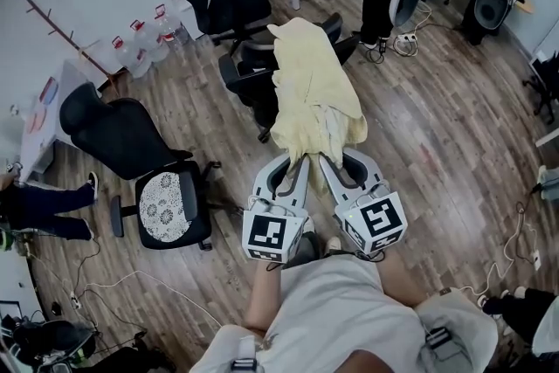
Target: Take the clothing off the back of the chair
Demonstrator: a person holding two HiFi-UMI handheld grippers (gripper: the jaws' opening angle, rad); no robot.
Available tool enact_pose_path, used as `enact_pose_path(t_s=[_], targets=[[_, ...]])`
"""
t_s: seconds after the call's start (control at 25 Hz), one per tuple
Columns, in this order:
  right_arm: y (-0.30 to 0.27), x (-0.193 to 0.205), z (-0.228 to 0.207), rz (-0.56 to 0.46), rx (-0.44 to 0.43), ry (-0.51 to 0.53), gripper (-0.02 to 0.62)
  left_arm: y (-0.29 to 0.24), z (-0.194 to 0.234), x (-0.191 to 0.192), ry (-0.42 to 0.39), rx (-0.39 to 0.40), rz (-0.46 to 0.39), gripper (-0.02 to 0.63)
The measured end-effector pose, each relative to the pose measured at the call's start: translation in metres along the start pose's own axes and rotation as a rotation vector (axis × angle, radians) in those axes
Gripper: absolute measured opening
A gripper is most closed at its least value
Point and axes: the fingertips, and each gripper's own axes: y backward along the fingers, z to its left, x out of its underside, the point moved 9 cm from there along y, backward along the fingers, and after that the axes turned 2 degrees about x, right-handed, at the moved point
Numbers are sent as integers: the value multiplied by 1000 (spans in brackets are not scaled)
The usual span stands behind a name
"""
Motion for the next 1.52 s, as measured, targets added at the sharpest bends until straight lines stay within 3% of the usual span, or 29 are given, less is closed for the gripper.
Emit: enact_pose_path(t_s=[0.84, 1.52], targets=[[41, 2, 31, -14, -25, 2, 77, 46, -29, 2, -2, -10, -13, 60], [54, -2, 28, -21, -21, -1, 74, 47, -40, -7, 2, 9, -36, 58]])
